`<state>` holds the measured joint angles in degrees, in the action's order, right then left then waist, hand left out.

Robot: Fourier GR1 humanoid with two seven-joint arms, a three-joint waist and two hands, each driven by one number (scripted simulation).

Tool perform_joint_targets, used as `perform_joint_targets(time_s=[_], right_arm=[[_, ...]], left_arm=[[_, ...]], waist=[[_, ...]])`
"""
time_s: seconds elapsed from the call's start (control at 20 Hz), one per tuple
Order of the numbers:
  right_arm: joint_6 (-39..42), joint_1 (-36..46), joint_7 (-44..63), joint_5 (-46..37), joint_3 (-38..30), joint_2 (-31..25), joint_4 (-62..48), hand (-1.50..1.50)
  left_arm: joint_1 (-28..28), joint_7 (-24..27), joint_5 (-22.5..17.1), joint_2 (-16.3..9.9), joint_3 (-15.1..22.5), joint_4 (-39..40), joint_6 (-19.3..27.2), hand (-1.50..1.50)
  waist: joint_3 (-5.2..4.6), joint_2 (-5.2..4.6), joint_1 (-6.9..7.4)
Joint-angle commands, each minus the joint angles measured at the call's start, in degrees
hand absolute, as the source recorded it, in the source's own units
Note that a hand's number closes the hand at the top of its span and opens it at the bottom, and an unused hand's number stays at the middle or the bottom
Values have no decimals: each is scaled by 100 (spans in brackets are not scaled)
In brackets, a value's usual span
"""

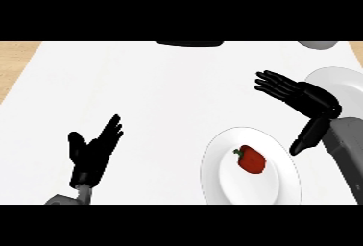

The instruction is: Pick the bell pepper from the plate and place it in the plate

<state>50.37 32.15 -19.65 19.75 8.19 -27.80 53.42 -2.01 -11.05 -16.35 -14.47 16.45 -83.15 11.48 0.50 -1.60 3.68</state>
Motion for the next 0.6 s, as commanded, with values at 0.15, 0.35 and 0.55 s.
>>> perform_joint_targets(time_s=[0.15,0.35,0.55], right_arm=[[428,-160,-1799,-1216,512,136,-44,-150],[485,-256,-2062,-1448,992,99,21,-150],[408,-151,-2384,-1493,1222,39,-153,-150]], left_arm=[[-136,-1,-58,-73,-146,166,-152,0],[-68,119,-72,-65,-217,318,-194,0],[32,249,117,148,7,348,-73,0]], waist=[[-15,45,-95],[-24,70,-132],[-23,53,-87]])
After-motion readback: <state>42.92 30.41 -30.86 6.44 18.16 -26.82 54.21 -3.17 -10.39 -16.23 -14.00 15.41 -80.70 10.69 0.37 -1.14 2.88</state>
